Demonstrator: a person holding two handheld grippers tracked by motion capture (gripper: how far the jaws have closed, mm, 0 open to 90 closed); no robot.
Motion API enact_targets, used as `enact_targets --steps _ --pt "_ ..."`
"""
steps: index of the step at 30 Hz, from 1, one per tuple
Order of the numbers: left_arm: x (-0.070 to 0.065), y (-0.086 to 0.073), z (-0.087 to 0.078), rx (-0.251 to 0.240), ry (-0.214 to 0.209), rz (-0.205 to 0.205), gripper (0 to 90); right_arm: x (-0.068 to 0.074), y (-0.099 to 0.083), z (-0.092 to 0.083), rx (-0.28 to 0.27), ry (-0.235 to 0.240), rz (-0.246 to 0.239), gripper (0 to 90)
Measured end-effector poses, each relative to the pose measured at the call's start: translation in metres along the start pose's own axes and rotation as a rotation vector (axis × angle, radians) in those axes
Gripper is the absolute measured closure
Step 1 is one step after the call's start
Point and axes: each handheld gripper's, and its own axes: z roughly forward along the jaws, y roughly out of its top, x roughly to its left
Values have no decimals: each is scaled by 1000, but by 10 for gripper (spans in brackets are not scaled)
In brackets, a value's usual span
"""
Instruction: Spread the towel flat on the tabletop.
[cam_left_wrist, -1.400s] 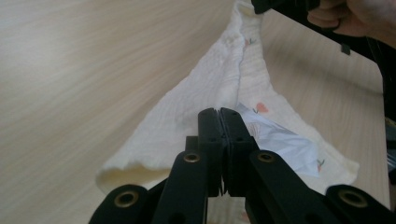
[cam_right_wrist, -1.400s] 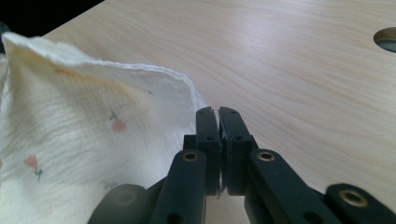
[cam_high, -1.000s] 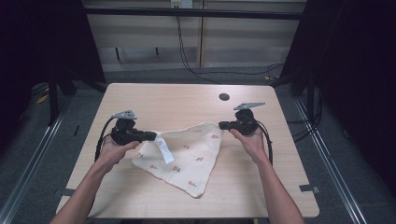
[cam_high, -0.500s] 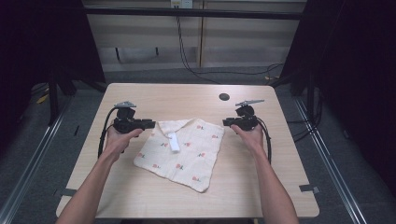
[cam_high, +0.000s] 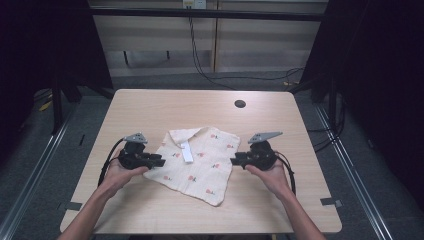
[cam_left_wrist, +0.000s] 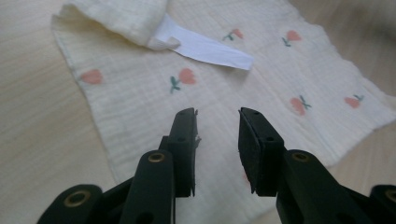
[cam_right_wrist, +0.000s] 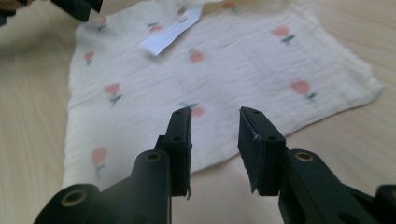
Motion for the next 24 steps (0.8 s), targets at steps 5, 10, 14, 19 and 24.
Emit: enact_targets --steps 5,10,14,19,24 --pt "-13 -14 -4 48 -7 50 667 36 -17 3 42 87 -39 635" --pt "-10 -28 -2 20 8 14 595 58 -32 14 65 130 -56 623" --pt "-4 -37 7 15 16 13 578 67 -41 29 105 127 -101 610" --pt "-6 -38 5 34 40 50 694 75 -43 36 115 98 -164 612" --pt "-16 -42 4 48 41 73 844 84 -43 35 133 20 -241 775"
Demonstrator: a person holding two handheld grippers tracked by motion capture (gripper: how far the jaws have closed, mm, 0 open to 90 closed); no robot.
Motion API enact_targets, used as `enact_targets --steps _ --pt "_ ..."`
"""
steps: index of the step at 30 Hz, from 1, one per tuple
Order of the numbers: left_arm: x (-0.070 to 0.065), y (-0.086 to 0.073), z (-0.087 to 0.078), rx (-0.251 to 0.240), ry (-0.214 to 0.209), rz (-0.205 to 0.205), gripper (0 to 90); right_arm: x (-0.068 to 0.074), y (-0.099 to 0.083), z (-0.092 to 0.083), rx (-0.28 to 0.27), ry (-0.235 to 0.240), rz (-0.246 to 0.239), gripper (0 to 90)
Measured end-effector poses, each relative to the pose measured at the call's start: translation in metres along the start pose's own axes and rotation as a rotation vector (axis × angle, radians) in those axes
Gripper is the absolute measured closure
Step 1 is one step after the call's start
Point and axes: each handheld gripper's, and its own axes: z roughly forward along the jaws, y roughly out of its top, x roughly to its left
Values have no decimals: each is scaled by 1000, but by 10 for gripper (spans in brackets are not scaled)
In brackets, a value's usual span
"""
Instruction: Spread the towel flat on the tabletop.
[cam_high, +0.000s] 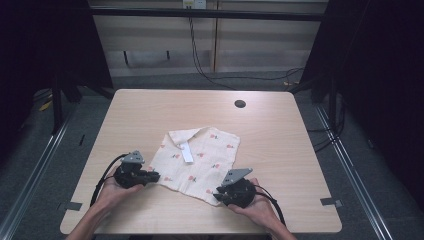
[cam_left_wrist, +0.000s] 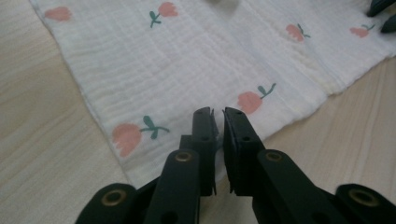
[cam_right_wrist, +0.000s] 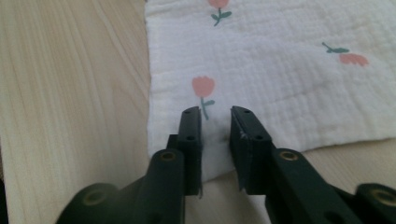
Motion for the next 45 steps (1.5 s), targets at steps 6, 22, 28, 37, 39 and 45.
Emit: enact_targets --steps 6,22,28,37,39,45 --pt "-17 -2 1 23 -57 -18 892 -12 -11 -14 21 18 51 900" --pt "-83 -7 8 74 -231 22 892 -3 -60 -65 4 40 122 900" --pt "-83 -3 3 42 -258 -19 811 1 -61 -65 23 49 139 824" --pt "-44 47 0 -38 -72 9 652 -9 -54 -63 -34 46 174 685" --pt "-36 52 3 -48 -48 3 603 -10 -54 -61 -31 45 173 685" --pt "-12 63 33 -39 -42 2 628 -17 -58 -59 -21 31 207 670"
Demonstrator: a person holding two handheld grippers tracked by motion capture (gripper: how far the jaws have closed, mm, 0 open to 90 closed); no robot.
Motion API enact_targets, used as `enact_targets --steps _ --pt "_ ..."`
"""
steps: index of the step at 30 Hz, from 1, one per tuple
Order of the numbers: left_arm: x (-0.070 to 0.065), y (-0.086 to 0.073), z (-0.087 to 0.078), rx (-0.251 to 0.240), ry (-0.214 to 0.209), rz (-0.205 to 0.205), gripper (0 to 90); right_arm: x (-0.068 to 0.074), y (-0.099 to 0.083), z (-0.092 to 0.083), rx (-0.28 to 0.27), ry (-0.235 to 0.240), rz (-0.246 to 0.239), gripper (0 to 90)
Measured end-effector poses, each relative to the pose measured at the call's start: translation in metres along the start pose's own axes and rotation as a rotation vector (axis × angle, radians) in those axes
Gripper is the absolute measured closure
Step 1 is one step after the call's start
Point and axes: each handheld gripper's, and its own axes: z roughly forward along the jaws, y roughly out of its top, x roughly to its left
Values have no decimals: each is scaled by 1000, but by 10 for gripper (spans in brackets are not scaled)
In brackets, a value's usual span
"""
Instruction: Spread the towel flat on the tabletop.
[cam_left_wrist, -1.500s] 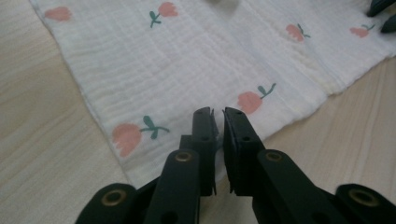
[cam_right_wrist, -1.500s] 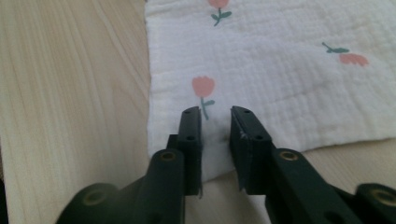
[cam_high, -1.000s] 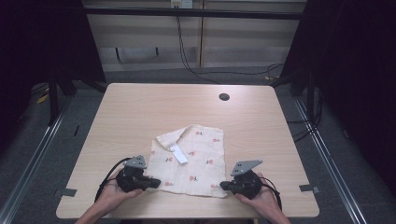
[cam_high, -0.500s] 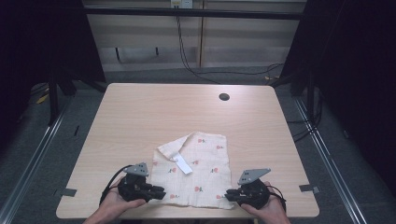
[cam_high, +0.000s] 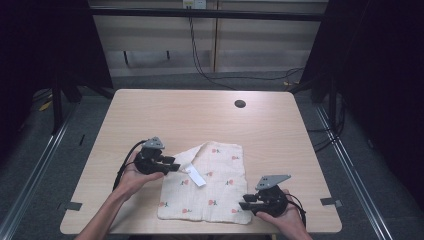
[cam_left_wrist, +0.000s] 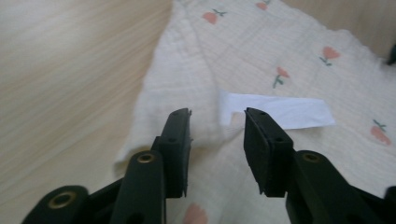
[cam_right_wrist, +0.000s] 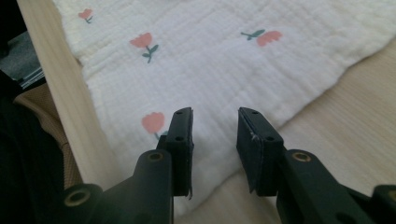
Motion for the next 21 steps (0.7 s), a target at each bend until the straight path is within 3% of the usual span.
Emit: enact_targets --steps 2,3,5,6,10,12,14,15,16,18,19,20,21 --pt "-3 1 8 36 20 34 633 -1 -1 -1 -1 -2 3 670" --pt "-4 1 12 44 10 37 628 -2 -1 -1 -6 1 -1 670" --pt "-6 1 17 75 36 52 578 0 -1 -1 -7 -7 -5 665" --pt "-6 1 19 68 25 51 567 0 -1 0 -13 -5 -10 654" --pt "-5 0 24 83 47 48 565 -3 -1 1 -16 -6 -16 643" --pt "-3 -1 27 81 70 60 595 -2 -1 1 -5 -2 -14 643" --pt "-5 1 27 96 109 84 686 -2 -1 3 -2 -4 -22 640" --pt "-4 1 27 104 122 115 734 -2 -1 3 -1 -3 -20 640" --pt "-5 2 28 91 136 97 791 -2 -1 3 -1 -1 -18 640" --pt "0 2 26 76 83 56 845 -3 -1 3 -5 2 -20 636" --pt "3 1 24 53 69 26 853 -2 -1 3 -2 0 -19 636" --pt "3 1 24 53 69 26 856 -2 -1 3 -2 0 -19 636" --pt "8 4 20 21 46 -9 857 -2 -1 3 -5 1 -20 636"
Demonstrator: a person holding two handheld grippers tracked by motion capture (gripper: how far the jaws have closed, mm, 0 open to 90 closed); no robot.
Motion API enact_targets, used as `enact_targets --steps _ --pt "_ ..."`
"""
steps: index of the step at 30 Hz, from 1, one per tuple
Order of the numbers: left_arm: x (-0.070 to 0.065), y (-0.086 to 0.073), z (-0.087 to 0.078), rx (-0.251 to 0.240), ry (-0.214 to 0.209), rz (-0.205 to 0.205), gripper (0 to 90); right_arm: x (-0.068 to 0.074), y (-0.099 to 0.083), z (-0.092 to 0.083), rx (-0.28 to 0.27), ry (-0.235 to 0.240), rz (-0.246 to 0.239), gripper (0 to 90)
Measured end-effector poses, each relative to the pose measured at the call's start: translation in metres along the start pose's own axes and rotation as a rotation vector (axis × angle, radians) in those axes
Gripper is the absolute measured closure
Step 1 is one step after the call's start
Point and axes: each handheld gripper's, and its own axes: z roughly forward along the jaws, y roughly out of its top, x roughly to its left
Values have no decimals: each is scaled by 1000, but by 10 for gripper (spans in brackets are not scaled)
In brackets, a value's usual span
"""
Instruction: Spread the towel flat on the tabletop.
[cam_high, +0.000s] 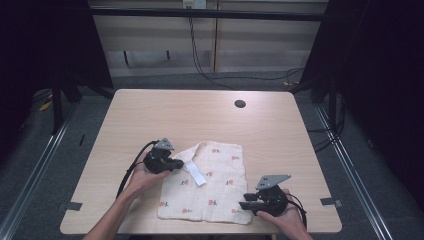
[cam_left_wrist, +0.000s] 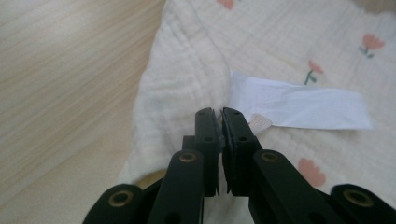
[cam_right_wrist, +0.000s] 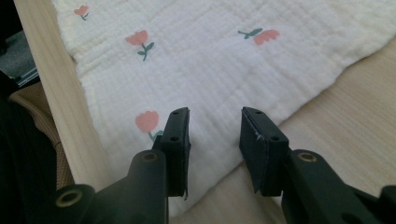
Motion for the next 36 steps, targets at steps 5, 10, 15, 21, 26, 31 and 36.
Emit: enact_targets --steps 5,10,15,21,26,31,36 --pt "15 12 -13 -55 5 -53 846 -1 0 0 0 6 0 638" --pt "49 13 -23 -129 71 -200 685 -1 0 0 0 9 3 638" --pt "53 6 -33 -139 97 -199 636 -1 -1 0 -3 10 11 647" --pt "39 -8 -45 -118 44 -141 635 -1 1 -2 -9 14 13 661" --pt "12 -23 -47 -84 -14 -81 662 -6 10 -10 -49 7 18 676" --pt "-9 -36 -45 -21 -40 -17 634 -19 28 -5 -59 -35 11 657" --pt "-22 -44 -34 44 -60 37 589 -30 44 15 -12 -90 -10 621"
